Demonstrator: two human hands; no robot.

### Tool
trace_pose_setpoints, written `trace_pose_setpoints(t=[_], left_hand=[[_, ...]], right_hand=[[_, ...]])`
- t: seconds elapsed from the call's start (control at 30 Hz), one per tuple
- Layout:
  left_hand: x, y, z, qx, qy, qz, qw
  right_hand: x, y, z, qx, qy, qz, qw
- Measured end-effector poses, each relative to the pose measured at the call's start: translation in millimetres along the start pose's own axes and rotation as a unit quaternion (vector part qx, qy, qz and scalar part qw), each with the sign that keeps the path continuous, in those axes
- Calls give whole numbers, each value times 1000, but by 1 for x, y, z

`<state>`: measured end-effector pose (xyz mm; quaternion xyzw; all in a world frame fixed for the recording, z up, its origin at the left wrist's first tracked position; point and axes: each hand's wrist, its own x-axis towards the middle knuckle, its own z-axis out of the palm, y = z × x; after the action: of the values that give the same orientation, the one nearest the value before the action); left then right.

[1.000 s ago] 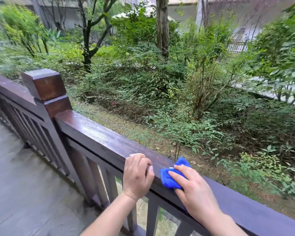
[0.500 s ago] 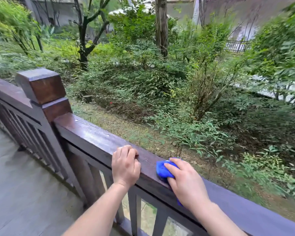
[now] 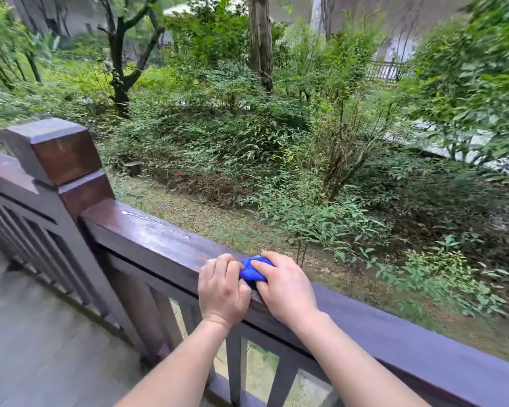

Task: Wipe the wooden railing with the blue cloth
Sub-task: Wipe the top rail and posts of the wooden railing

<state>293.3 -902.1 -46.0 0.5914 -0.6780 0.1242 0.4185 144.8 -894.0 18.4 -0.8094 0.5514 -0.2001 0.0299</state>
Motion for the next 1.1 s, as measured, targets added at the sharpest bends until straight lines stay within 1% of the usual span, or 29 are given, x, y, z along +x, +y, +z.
trace_pose_setpoints(t=[0.07,0.17,0.23,0.33,0.4,0.43,0.5,0.6,0.67,0.77,0.83,0.9,0.97,1.0,1.1], left_hand=[[1,-2,1,-3,-1,2,1000],[-1,-4,2,-11,-1,5,1000],[-2,-5,3,-14,0,7,1000],[0,-1,1,-16,-5,7,1000],[0,-1,0,-6,-13,3,1000],[-1,-1,-1,0,-16,1,1000],[0,-3,-3,2,-22,-1,1000],[-1,0,-8,-17,-42,-7,999],[0,2,-12,-36,-59,3,998],[1,-8,-26,-79,-71,-7,994],[2,-25,-37,-63,-42,-13,997],[3,-47,-48,-26,-8,-35,999],[6,-70,-56,13,5,-58,998],[9,-81,-59,32,1,-69,997],[24,-111,-61,69,-20,-116,991]], right_hand=[[-6,3,-1,-2,-4,-10,1000],[-47,23,-5,-4,28,-59,998],[-58,35,-5,-6,37,-48,998],[-28,24,-1,-11,32,23,999],[-10,2,4,-15,25,43,999],[-6,-6,8,-11,26,35,999],[-15,-9,14,8,32,-9,999],[-23,6,12,7,34,-64,997],[-7,9,10,2,26,-50,998],[25,-11,14,1,-2,-13,1000],[33,-22,21,-7,-16,-33,999],[27,-24,28,-9,-8,-88,996],[20,-21,30,-6,-6,-135,991],[22,-18,31,-8,-1,-146,989],[44,-28,34,-3,3,-116,993]])
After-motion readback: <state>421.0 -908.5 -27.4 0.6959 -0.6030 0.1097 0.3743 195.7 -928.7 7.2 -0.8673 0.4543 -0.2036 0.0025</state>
